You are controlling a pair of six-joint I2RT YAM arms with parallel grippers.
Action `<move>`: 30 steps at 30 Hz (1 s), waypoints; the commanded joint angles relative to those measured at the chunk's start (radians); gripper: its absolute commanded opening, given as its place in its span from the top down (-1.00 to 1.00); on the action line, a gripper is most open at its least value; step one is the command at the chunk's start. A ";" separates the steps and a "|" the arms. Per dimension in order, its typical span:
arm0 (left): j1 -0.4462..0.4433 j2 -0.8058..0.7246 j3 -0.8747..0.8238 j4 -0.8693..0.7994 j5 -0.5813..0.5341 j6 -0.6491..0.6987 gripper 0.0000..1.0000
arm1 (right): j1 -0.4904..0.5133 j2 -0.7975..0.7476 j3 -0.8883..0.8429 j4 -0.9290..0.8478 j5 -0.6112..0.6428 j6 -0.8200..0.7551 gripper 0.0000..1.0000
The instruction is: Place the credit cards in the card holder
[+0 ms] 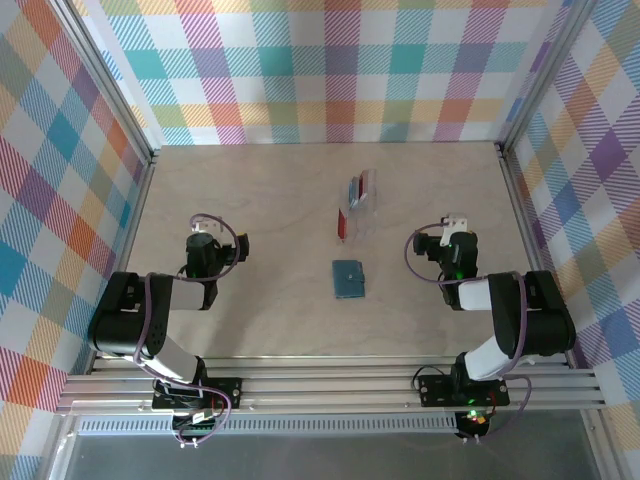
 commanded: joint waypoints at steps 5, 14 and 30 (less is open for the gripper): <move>0.009 0.007 0.023 -0.010 0.019 0.014 -1.00 | -0.008 -0.003 0.017 0.013 -0.018 0.000 -0.99; 0.009 0.006 0.022 -0.009 0.020 0.015 -1.00 | -0.009 -0.003 0.017 0.013 -0.017 -0.001 -0.99; 0.014 0.006 0.022 -0.008 0.031 0.009 -1.00 | -0.010 -0.003 0.016 0.013 -0.017 0.000 -0.99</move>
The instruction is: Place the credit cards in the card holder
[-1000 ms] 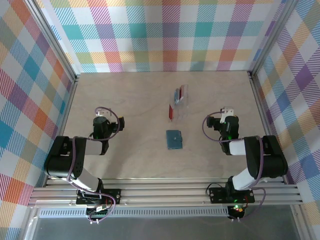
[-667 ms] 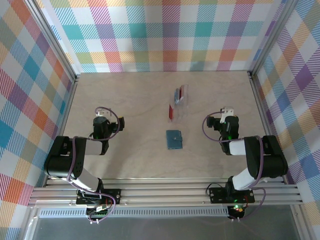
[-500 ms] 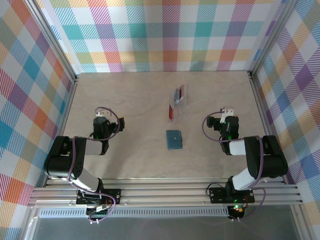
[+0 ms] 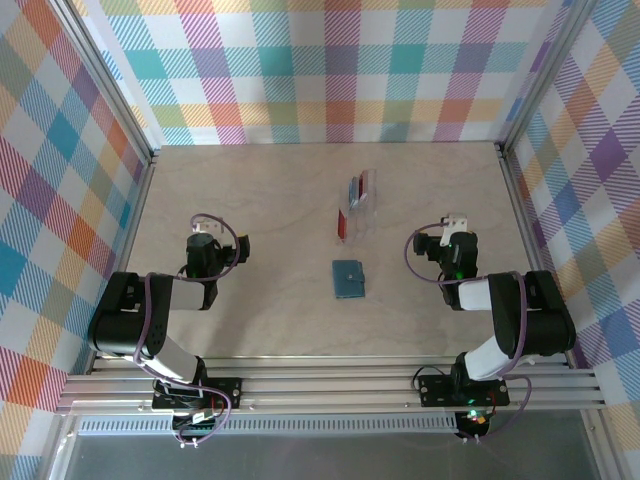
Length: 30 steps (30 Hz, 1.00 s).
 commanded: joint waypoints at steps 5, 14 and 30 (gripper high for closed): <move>0.011 -0.080 0.116 -0.216 -0.059 -0.016 -1.00 | -0.022 -0.038 0.013 -0.024 0.003 0.028 -0.99; -0.077 -0.327 0.393 -0.860 -0.203 -0.361 -1.00 | 0.006 -0.531 0.187 -0.720 0.133 0.339 -0.99; -0.340 -0.390 0.312 -0.764 0.401 -0.625 0.11 | 0.185 -0.773 0.231 -1.271 0.042 0.656 -1.00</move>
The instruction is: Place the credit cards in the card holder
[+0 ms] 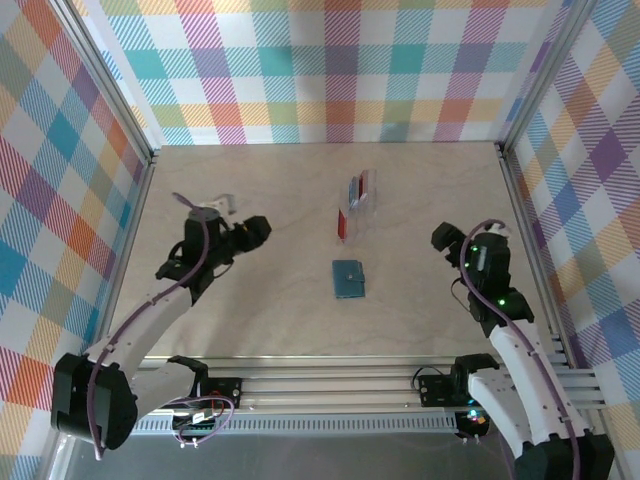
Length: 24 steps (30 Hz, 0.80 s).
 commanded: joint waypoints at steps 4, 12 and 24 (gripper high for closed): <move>-0.174 0.199 0.014 0.130 0.147 -0.116 0.60 | 0.285 0.110 0.025 -0.099 0.028 -0.012 -0.62; -0.293 0.472 0.154 0.164 0.196 -0.126 0.92 | 0.469 0.354 0.073 0.043 -0.062 -0.052 0.35; -0.311 0.693 0.280 0.117 0.176 -0.094 1.00 | 0.521 0.598 0.163 0.128 -0.175 -0.119 0.41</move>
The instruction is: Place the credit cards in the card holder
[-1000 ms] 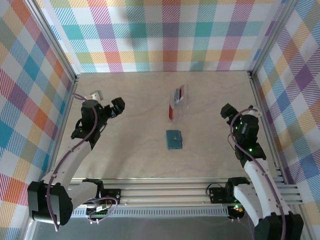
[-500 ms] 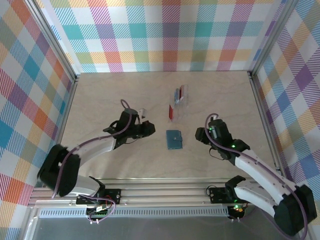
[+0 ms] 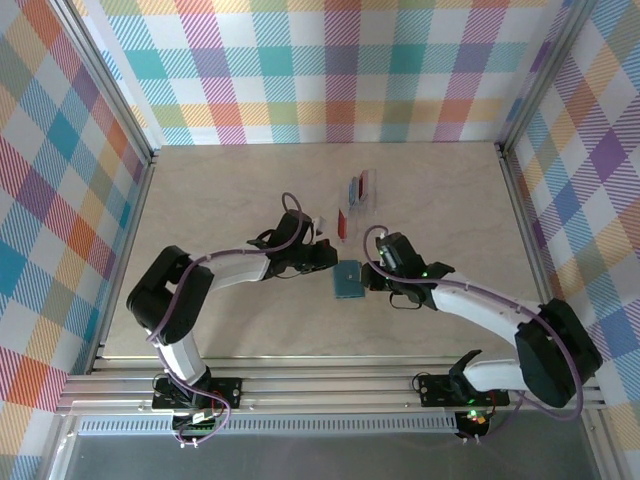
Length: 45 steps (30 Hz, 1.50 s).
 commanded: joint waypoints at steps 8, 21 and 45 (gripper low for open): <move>-0.009 0.110 0.022 -0.021 -0.021 0.036 1.00 | 0.032 0.163 0.126 0.029 -0.047 -0.061 0.45; -0.009 0.112 -0.035 -0.028 -0.073 0.037 1.00 | 0.083 0.342 0.199 0.027 0.007 -0.115 0.17; -0.009 0.107 -0.055 -0.046 -0.104 0.049 1.00 | 0.138 0.409 0.182 0.015 0.225 -0.094 1.00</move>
